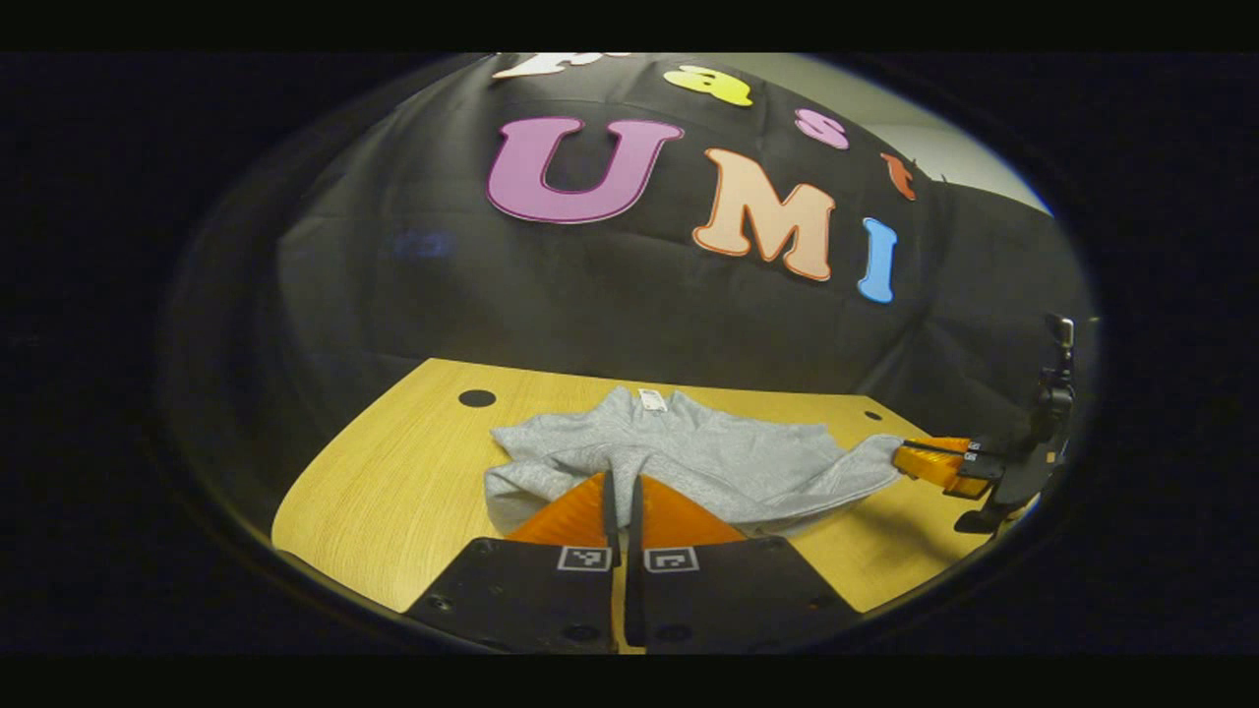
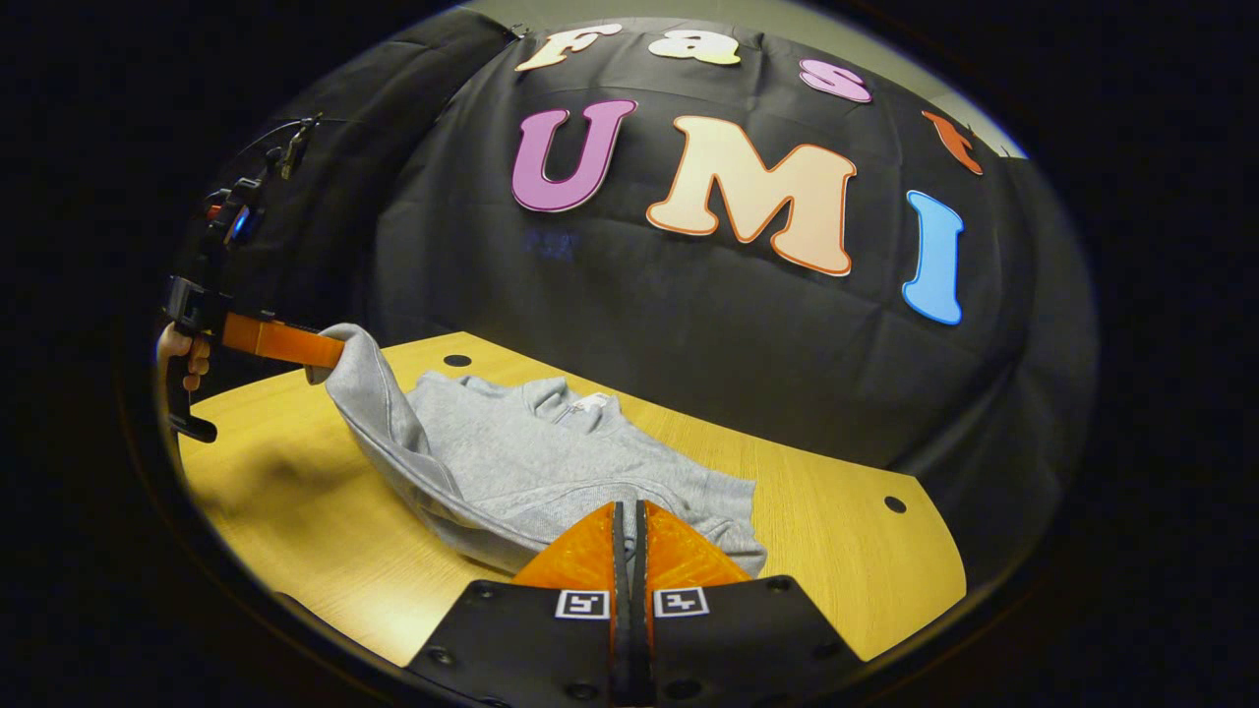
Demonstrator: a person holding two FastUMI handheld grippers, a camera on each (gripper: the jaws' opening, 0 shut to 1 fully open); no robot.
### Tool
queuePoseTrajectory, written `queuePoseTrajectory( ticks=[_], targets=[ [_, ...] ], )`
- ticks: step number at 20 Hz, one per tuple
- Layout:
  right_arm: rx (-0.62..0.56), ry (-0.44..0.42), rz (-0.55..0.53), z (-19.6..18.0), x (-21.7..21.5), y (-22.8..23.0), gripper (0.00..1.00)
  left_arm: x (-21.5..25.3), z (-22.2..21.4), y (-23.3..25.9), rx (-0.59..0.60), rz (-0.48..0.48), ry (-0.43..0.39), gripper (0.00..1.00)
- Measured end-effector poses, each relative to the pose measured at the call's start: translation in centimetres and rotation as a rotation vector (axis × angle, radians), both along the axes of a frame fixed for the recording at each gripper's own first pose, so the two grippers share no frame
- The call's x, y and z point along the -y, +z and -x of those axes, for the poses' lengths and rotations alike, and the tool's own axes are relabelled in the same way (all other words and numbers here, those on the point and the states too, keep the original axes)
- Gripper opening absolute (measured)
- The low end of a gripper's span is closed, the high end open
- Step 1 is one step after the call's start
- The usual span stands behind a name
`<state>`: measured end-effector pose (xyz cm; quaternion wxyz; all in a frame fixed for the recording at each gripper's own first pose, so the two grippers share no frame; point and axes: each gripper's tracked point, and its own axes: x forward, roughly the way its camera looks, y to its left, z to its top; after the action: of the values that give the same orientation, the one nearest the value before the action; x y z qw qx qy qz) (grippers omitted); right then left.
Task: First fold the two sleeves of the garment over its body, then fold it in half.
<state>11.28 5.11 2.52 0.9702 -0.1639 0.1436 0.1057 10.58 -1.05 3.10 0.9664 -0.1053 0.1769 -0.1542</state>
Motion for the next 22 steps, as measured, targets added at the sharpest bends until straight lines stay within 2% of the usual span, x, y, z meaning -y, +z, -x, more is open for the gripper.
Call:
queuePoseTrajectory(
  ticks=[4,7,14,18,22],
  targets=[
    [-0.009,-0.035,-0.049,-4.1,0.5,0.7,0.02,0.2,-3.8,0.4,-0.001,0.019,0.033,0.0],
    [-0.044,-0.049,-0.042,-6.6,0.7,-0.5,0.02,0.6,-6.3,-0.5,-0.028,0.03,0.045,0.0],
    [-0.126,-0.068,-0.009,-10.8,0.9,-4.1,0.02,1.2,-11.1,-4.3,-0.096,-0.009,0.079,0.0],
    [-0.163,-0.084,-0.005,-11.9,1.1,-5.9,0.02,1.9,-12.8,-5.6,-0.098,-0.076,0.083,0.0],
    [-0.179,-0.12,-0.084,-12.8,1.4,-6.7,0.02,1.6,-14.1,-6.0,-0.076,-0.153,0.096,0.02]
  ],
)
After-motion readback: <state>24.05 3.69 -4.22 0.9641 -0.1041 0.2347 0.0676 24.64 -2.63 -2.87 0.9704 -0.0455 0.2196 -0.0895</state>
